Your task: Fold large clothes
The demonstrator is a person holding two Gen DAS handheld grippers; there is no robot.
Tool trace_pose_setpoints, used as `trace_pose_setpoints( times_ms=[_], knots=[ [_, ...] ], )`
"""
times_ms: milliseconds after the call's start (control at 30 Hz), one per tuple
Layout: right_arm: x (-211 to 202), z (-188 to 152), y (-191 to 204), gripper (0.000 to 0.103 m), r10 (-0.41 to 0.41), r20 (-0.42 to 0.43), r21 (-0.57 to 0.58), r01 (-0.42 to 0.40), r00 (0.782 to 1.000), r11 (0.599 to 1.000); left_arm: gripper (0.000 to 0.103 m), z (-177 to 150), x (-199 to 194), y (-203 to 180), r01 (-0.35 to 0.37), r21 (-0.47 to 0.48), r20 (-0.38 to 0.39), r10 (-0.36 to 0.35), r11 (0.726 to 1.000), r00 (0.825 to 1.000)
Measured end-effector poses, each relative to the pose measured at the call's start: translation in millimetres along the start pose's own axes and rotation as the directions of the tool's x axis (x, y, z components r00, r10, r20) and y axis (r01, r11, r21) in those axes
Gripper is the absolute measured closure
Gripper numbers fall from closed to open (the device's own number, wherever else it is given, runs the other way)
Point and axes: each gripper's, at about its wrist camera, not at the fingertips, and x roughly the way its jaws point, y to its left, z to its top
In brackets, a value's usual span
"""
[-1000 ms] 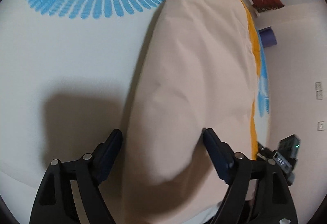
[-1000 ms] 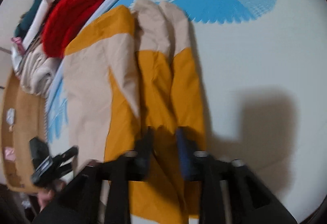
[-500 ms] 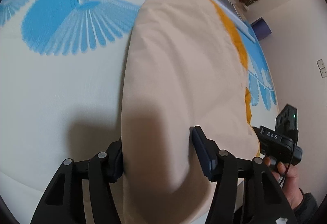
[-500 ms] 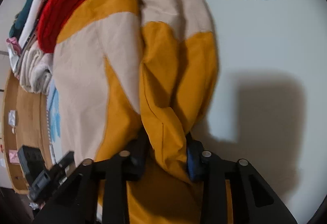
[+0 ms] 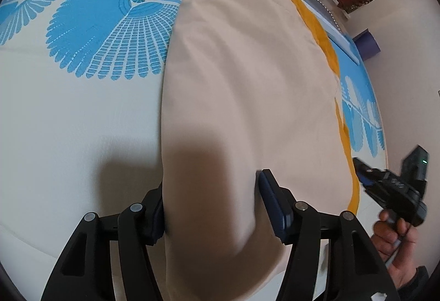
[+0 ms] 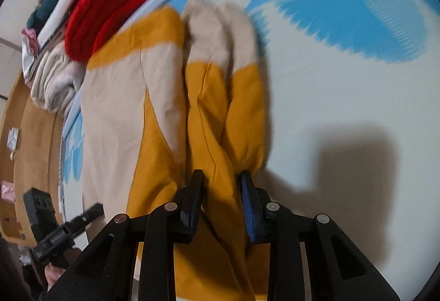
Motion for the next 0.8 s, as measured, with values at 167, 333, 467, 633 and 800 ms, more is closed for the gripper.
trace_pose_setpoints(
  times_ms=[167, 333, 467, 633, 800],
  knots=[
    [-30.2, -14.2, -3.4, 0.047, 0.069, -0.019, -0.018, -0.070, 0.997, 0.997, 0.047, -10.8, 2.8, -20.7, 0.007, 0.021, -0.029, -0.007, 1.000, 1.000],
    [-12.5, -59.1, 3.7, 0.076, -0.120, -0.140, -0.224, 0.087, 0.983, 0.971, 0.040, -19.6, 5.5, -25.6, -0.032, 0.029, -0.027, 0.033, 0.999, 0.999],
    [-12.8, -74.1, -18.5, 0.094, -0.072, -0.162, -0.104, 0.056, 0.984, 0.993, 0.038, -33.7, 4.1, -26.8, -0.120, 0.053, -0.006, 0.121, 0.991, 0.993],
    [-20.9, -91.8, -18.0, 0.094, -0.153, -0.155, -0.115, 0.136, 0.976, 0.984, 0.034, -57.1, -15.2, -32.4, -0.216, 0.061, 0.032, 0.215, 0.974, 0.976],
    [-89.1, -92.4, -1.1, 0.088, -0.470, 0.120, -0.134, 0.483, 0.874, 0.865, 0.027, -86.0, -88.3, -74.5, -0.387, 0.234, 0.254, 0.328, 0.892, 0.910]
  ],
)
